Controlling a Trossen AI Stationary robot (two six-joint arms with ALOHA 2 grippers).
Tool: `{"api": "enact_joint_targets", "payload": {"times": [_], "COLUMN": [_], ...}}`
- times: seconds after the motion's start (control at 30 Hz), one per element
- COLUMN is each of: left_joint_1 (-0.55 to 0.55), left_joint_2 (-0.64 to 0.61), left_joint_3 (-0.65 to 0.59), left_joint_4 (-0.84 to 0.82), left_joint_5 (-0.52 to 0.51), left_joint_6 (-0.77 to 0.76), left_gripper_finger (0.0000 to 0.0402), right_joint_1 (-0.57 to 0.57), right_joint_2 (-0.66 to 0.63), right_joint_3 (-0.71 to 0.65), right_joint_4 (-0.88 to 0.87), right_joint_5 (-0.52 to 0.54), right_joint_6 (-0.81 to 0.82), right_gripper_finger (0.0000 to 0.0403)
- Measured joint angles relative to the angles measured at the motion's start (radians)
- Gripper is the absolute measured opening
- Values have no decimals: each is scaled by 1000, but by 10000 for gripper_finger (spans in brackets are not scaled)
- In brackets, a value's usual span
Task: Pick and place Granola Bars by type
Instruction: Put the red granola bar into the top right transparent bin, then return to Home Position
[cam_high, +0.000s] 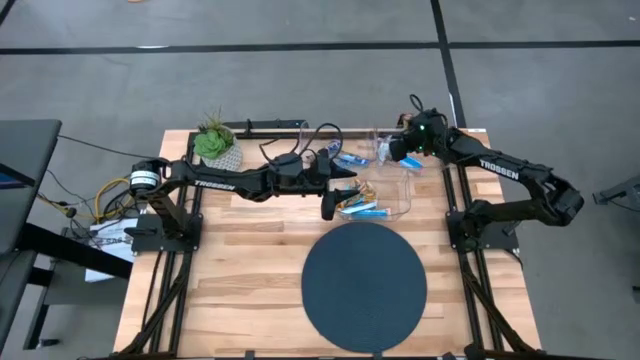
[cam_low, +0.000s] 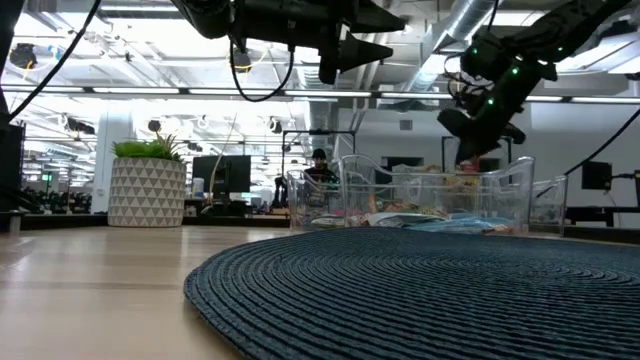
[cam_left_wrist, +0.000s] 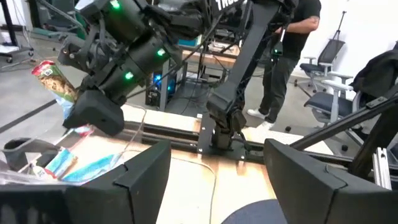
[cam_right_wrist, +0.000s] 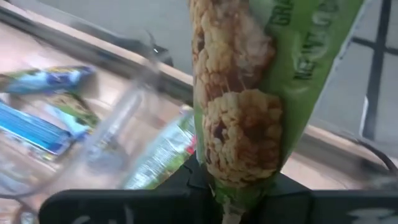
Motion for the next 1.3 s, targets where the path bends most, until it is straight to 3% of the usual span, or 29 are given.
{"api": "enact_joint_targets", "payload": {"times": [0.2, 0.63, 0.8, 0.9, 1.03, 1.13, 1.3], "left_joint_1": [0, 0, 0, 0, -1, -8, -57], "left_joint_2": [0, 0, 1, 1, -2, -36, -182], "left_joint_3": [0, 0, 0, -1, -1, -1, -100], "left_joint_4": [-14, -10, -3, 14, -32, -195, -248], "left_joint_5": [0, -1, -1, 72, 231, 244, 139], "left_joint_6": [1, 0, -8, 43, 139, 193, 220], "left_gripper_finger": [252, 252, 252, 252, 252, 252, 252], "right_joint_1": [-33, -13, 15, 38, 82, 142, 247], "right_joint_2": [0, 0, 0, 0, -9, -58, -251], "right_joint_3": [0, 1, 1, 2, 2, -6, -142], "right_joint_4": [-67, -68, -5, 27, 34, 52, 168], "right_joint_5": [0, -4, -5, -15, -251, -410, -415], "right_joint_6": [-33, -109, -58, 15, -140, -216, -218], "right_gripper_finger": [43, 209, 238, 241, 240, 240, 240]}}
